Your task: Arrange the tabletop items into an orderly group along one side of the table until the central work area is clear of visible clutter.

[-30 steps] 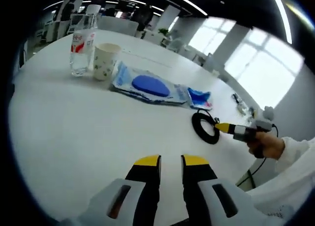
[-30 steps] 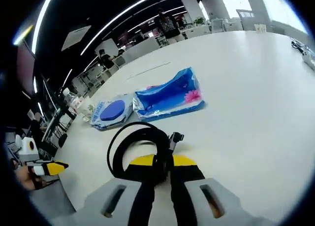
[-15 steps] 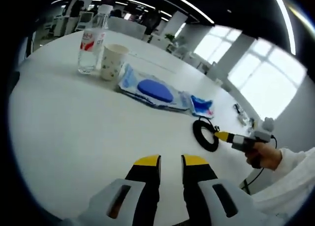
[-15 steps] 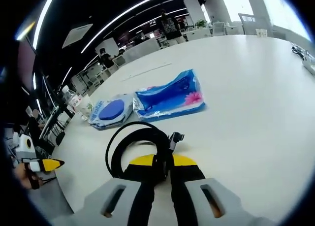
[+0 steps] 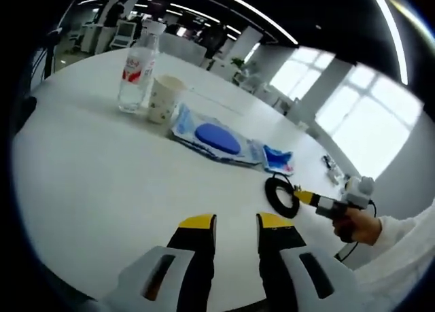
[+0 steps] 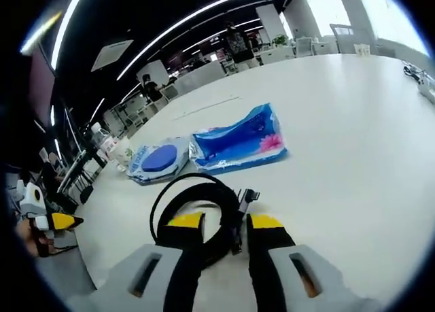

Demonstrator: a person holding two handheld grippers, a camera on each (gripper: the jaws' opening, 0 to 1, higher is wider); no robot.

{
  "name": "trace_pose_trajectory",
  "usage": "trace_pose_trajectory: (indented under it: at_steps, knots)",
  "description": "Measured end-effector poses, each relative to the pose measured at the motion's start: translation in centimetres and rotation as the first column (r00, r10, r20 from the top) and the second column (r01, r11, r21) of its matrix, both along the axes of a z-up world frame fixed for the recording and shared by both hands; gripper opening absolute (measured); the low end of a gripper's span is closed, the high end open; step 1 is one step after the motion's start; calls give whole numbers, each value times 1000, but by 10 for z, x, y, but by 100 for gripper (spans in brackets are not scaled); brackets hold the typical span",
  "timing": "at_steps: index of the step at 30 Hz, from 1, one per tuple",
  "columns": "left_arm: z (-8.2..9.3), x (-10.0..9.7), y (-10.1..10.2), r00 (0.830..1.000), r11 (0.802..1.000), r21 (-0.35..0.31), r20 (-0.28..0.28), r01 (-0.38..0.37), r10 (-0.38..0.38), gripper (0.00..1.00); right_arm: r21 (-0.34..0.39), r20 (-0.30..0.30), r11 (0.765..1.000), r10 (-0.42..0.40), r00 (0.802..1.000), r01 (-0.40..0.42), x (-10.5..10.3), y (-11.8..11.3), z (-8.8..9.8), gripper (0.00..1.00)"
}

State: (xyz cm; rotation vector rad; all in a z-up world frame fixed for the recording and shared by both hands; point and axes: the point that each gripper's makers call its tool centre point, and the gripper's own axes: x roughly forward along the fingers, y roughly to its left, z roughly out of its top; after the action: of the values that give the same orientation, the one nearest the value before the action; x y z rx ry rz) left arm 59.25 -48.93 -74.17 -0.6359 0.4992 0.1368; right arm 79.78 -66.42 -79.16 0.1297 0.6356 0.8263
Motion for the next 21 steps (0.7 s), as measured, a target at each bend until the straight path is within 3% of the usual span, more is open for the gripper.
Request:
trace_pose_trajectory:
  at_steps: [3, 7, 12, 18, 21]
  knots:
    - [5, -2, 3, 1000, 997, 69, 2, 24, -24, 37, 39, 21, 999, 36, 999, -36, -7, 7, 11, 61]
    - [4, -1, 10, 997, 989, 128, -5, 72, -72, 60, 46, 23, 997, 56, 998, -57, -16, 4, 17, 71]
    - [18, 1, 25, 993, 984, 141, 37, 110, -116, 61, 73, 28, 997, 30, 999, -32, -27, -13, 51, 80]
    - [32, -8, 50, 987, 971, 193, 41, 143, -154, 62, 30, 60, 998, 44, 997, -46, -39, -24, 70, 82]
    - [40, -16, 62, 987, 971, 188, 36, 145, -155, 62, 23, 70, 999, 35, 997, -37, -50, -25, 82, 82]
